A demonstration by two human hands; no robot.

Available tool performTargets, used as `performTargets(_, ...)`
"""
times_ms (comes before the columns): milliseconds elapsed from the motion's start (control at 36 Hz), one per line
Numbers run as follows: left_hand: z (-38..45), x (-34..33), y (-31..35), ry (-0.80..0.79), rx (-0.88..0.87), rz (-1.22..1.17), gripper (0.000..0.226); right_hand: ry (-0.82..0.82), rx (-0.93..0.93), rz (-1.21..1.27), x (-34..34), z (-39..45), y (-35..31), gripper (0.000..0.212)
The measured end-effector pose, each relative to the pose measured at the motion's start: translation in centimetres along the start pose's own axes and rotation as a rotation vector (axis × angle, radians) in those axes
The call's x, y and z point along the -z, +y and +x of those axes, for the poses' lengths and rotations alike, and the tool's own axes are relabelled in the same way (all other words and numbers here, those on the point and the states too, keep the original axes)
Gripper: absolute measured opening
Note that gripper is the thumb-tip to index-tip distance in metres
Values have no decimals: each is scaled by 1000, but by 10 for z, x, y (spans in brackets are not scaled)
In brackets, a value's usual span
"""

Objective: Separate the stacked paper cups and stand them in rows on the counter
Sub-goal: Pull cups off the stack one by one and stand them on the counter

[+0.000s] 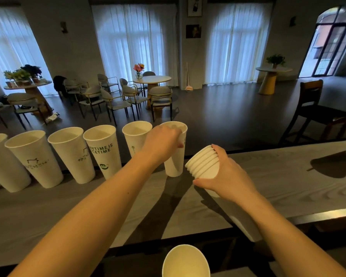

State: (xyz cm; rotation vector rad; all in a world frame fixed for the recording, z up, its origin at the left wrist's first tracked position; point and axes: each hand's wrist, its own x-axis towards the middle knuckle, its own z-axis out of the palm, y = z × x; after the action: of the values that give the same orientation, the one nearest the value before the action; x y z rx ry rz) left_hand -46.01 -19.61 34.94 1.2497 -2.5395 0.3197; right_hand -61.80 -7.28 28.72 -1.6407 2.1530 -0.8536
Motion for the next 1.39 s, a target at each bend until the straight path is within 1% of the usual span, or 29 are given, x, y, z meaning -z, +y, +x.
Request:
performTargets(111,14,-4,-2,-22,22,82,44,-1,32,50,0,0,0,116)
performTargets(194,21,-9,-5,-49,47,90,46,10,36,51,0,0,0,115)
performTargets(250,22,-9,-6,-62,62,53,50,19,33,35,0,0,1,117)
performTargets(278,22,-7,-6,-37,72,8,54,23,35,28,1,1,1,118)
performTargets(306,20,-3,-5,25,70,-42,57,25,39,28,2,0,1,119)
performTargets(333,17,1,-4,120,49,-84,58,27,44,36,3,0,1,118)
performTargets(389,8,9,4,305,-5,-193,48,28,46,56,6,-1,2,116)
performTargets(417,2,14,11,338,-22,-297,41,27,50,62,8,-2,1,115)
performTargets(444,-4,18,17,296,-33,-434,36,28,53,66,9,-2,1,115)
performTargets(472,-10,23,25,177,-43,-584,35,33,59,69,10,-3,0,114)
performTargets(528,-20,30,36,-163,-72,-823,40,45,59,73,11,-4,-1,111)
performTargets(556,-23,33,39,-305,-82,-878,42,48,51,67,12,-4,-1,111)
performTargets(583,-26,34,40,-407,-87,-903,41,48,40,55,12,-5,-1,112)
performTargets(611,-28,35,41,-462,-95,-915,38,50,31,43,12,-7,-1,114)
performTargets(639,-28,34,42,-477,-102,-928,34,55,26,34,12,-8,0,117)
performTargets(750,-27,31,45,-433,-54,-986,22,69,39,12,14,-12,3,117)
performTargets(861,-21,30,53,-336,23,-977,12,86,53,-7,21,-16,11,113)
performTargets(917,-16,32,55,-257,70,-944,14,78,42,-26,25,-16,16,115)
performTargets(1000,-4,39,55,-89,89,-837,23,70,11,-52,32,-16,26,115)
performTargets(1056,5,42,54,13,77,-777,26,82,-34,-86,39,-16,34,113)
performTargets(1111,12,40,56,76,57,-725,27,92,-87,-150,45,-16,42,110)
performTargets(1167,16,35,60,120,54,-681,29,74,-145,-214,52,-15,46,108)
performTargets(1250,22,26,62,228,75,-656,30,42,-210,-259,59,-16,50,109)
performTargets(1278,26,23,62,229,79,-632,28,39,-217,-253,59,-16,52,111)
performTargets(1306,29,19,63,190,81,-591,27,35,-215,-238,58,-16,53,112)
performTargets(1361,34,12,67,52,81,-467,29,27,-199,-198,55,-16,53,116)
performTargets(1389,35,8,70,17,55,-374,29,20,-194,-180,53,-15,52,117)
